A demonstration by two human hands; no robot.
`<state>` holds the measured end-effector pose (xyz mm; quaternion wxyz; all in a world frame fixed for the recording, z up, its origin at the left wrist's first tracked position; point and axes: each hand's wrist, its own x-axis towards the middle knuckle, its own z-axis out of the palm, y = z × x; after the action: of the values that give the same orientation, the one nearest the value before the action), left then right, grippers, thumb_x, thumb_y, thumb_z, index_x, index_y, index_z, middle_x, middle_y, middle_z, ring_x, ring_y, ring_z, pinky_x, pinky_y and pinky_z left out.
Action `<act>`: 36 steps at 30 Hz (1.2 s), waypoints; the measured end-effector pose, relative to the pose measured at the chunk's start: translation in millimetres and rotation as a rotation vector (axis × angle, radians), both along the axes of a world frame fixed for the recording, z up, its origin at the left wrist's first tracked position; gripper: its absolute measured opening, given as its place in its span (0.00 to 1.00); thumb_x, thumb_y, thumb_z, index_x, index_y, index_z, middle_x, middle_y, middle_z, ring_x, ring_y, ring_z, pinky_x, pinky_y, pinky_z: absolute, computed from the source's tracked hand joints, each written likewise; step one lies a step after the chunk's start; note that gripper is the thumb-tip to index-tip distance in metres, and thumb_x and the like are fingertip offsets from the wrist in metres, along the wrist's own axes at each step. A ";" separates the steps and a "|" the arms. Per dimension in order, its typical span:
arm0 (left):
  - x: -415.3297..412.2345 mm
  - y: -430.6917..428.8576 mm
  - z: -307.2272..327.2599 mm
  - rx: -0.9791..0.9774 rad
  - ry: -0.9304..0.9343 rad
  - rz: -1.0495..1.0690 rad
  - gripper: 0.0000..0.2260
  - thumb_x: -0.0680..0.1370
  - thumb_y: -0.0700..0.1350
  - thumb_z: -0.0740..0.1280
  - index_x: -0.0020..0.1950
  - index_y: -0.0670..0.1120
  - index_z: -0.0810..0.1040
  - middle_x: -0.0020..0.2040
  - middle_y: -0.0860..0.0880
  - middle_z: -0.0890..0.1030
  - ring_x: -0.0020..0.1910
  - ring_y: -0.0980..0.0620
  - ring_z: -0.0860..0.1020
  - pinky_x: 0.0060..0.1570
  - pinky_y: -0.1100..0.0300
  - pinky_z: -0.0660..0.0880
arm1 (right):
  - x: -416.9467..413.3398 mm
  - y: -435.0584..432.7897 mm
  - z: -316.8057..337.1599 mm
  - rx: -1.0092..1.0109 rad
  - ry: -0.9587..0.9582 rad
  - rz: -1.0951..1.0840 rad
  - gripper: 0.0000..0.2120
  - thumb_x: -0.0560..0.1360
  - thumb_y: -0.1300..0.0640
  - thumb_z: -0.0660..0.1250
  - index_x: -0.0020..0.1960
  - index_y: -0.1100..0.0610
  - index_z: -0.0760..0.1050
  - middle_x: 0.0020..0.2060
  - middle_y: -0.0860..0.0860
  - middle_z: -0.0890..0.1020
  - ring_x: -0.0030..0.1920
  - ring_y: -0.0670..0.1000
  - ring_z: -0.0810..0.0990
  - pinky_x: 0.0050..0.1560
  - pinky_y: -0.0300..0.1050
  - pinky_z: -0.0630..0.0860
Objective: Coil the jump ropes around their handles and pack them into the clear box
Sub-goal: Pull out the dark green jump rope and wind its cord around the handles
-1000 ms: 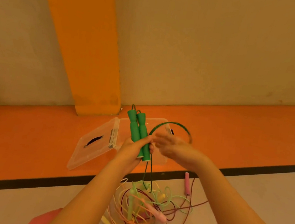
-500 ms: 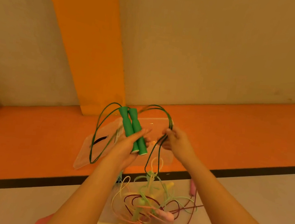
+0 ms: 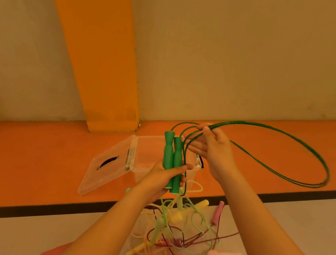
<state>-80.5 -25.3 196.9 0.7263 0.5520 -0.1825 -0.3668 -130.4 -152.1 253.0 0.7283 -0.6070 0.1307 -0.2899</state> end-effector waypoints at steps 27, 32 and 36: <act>35.5 18.5 2.0 -0.062 0.071 0.179 0.06 0.75 0.32 0.66 0.47 0.41 0.73 0.41 0.43 0.80 0.29 0.52 0.77 0.30 0.61 0.75 | 12.3 -7.3 -49.3 -0.484 0.295 0.116 0.11 0.80 0.63 0.57 0.42 0.55 0.73 0.34 0.54 0.80 0.33 0.44 0.80 0.36 0.35 0.75; 20.8 12.0 -11.5 0.097 -0.024 0.187 0.07 0.73 0.33 0.70 0.44 0.42 0.75 0.37 0.45 0.79 0.36 0.50 0.80 0.33 0.59 0.76 | 13.1 -8.8 -43.0 -0.375 0.200 0.020 0.10 0.80 0.62 0.58 0.52 0.67 0.74 0.35 0.57 0.80 0.31 0.42 0.81 0.36 0.38 0.78; 7.9 2.7 -17.1 0.146 -0.084 0.203 0.09 0.71 0.32 0.72 0.44 0.42 0.76 0.39 0.46 0.78 0.39 0.51 0.79 0.33 0.58 0.79 | 12.2 -6.1 -41.5 -0.299 0.175 0.036 0.09 0.80 0.61 0.58 0.48 0.62 0.76 0.38 0.58 0.81 0.31 0.41 0.80 0.36 0.37 0.78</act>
<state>-72.6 -22.6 179.8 0.7094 0.6337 -0.1290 -0.2803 -118.2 -158.2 211.4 0.6209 -0.7337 0.1382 -0.2391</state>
